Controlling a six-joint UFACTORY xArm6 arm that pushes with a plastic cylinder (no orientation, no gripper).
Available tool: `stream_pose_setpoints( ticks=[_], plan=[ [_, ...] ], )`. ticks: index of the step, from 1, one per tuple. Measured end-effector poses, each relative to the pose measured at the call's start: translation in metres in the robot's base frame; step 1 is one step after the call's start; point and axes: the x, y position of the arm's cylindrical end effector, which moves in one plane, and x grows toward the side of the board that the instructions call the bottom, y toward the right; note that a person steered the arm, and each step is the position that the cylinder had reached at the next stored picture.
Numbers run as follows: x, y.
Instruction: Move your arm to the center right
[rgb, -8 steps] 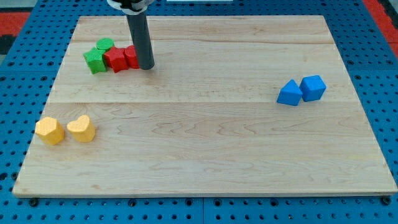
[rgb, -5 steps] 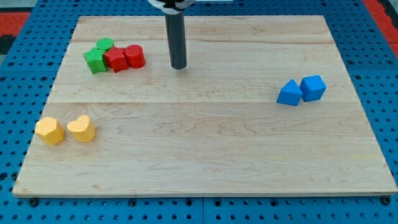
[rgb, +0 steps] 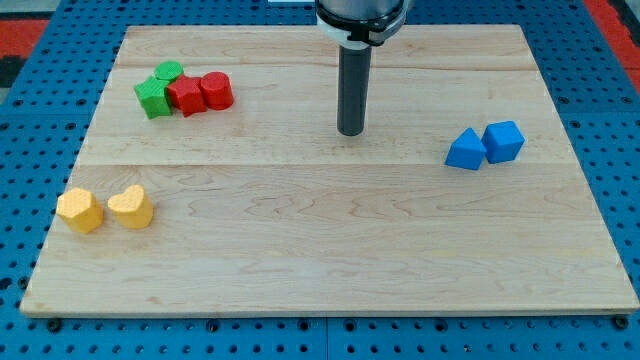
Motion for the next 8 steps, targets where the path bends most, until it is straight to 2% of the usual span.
stream_pose_setpoints(
  ticks=[4,6,8],
  plan=[
    [-0.009,0.006],
    [-0.025,0.114],
    [-0.013,0.237]
  ],
)
